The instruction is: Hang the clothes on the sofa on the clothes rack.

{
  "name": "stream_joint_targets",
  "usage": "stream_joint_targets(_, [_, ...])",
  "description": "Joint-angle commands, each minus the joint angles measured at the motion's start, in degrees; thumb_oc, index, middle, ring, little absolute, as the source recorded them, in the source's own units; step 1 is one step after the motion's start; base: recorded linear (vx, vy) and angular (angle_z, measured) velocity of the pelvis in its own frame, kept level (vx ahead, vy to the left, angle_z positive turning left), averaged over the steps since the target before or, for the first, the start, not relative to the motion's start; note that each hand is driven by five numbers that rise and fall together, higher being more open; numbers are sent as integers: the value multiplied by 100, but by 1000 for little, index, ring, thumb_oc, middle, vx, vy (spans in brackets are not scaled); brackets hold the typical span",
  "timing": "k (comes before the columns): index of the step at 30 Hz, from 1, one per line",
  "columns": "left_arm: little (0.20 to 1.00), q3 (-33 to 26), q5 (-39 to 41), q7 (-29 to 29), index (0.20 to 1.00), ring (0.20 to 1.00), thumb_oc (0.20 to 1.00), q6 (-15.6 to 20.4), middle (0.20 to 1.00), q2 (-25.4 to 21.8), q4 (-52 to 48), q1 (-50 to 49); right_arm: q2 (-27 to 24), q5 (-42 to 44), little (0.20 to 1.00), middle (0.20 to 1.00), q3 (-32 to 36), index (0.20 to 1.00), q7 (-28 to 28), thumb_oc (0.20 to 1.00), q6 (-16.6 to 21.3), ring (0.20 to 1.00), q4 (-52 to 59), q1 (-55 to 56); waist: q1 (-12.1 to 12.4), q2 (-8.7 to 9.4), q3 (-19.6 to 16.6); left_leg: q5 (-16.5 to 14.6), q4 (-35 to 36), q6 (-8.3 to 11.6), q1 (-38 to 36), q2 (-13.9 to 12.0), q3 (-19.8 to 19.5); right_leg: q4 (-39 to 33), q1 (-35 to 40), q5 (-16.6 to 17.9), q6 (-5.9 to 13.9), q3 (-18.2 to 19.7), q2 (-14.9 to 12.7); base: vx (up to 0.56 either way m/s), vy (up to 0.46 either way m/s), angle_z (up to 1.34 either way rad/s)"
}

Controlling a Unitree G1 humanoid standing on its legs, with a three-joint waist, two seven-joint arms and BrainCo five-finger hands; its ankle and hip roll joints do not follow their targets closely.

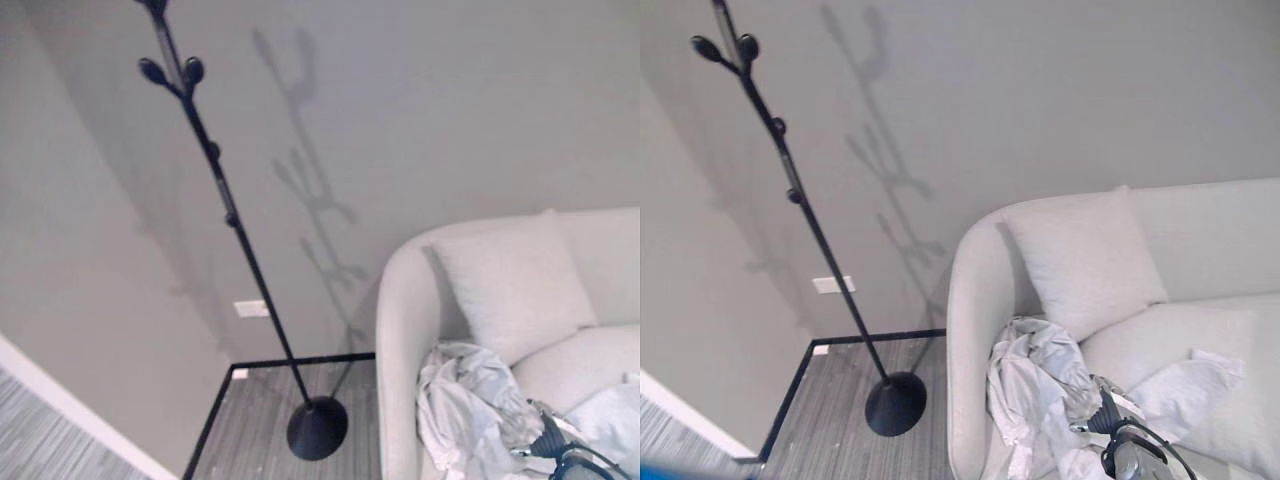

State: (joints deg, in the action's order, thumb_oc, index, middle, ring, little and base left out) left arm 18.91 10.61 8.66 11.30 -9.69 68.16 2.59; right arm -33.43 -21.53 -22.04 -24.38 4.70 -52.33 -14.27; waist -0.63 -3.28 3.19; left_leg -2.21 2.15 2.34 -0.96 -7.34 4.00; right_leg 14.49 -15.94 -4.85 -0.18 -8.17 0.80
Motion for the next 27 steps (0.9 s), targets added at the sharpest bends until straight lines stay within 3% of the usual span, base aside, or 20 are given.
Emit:
stream_joint_targets(1, [1000,-34,248,234,1000,1000,1000,307,1000,-287,-280,343,236,99,1000,1000,-10,1000,-482,1000,-51,1000,-379,-804,120,177,559,90,285,258,-162,162,-142,-837,573,365,445,591,-380,-72,27,-9])
stream_joint_targets(12, [1000,185,464,389,1000,1000,1000,420,1000,-360,-488,619,538,-360,1000,1000,-858,1000,-447,1000,-449,1000,-1370,-1631,273,106,929,254,186,216,537,287,-250,-737,-92,455,498,600,-472,-36,32,4])
stream_joint_targets(19, [1000,343,582,650,1000,1000,1000,536,1000,-530,-991,873,694,-968,1000,1000,-1358,1000,-590,1000,-1001,1000,-2217,-2128,407,-106,1300,292,26,190,1260,423,-283,-641,-835,568,538,696,-559,-64,43,5])
stream_joint_targets(20, [1000,334,587,686,1000,1000,1000,537,1000,-535,-1039,885,704,-1117,551,551,-1440,551,-551,551,-1066,551,-2279,-2168,419,-123,1311,280,12,187,1351,433,-268,-623,-945,577,541,710,-564,-51,40,0])
stream_joint_targets(21, [1000,301,621,693,1000,1000,1000,532,1000,-532,-1013,892,717,-1257,200,200,-1532,200,-441,200,-1109,200,-2357,-2192,425,-131,1322,273,15,183,1408,444,-269,-615,-1018,585,545,722,-562,-34,39,-1])
stream_joint_targets(23, [1000,170,689,711,1000,1000,1000,496,1000,-511,-864,930,694,-1408,200,200,-1686,200,-136,200,-1166,200,-2510,-2269,419,-123,1313,258,-2,183,1508,472,-244,-626,-1113,614,556,712,-603,-14,21,-5])
stream_joint_targets(27, [1000,116,582,789,1000,1000,1000,470,1000,-461,-918,820,496,-1320,200,200,-1432,200,-308,200,-1192,200,-2462,-2036,395,-101,1245,199,52,160,1390,519,-220,-755,-976,681,598,709,-658,6,34,2])
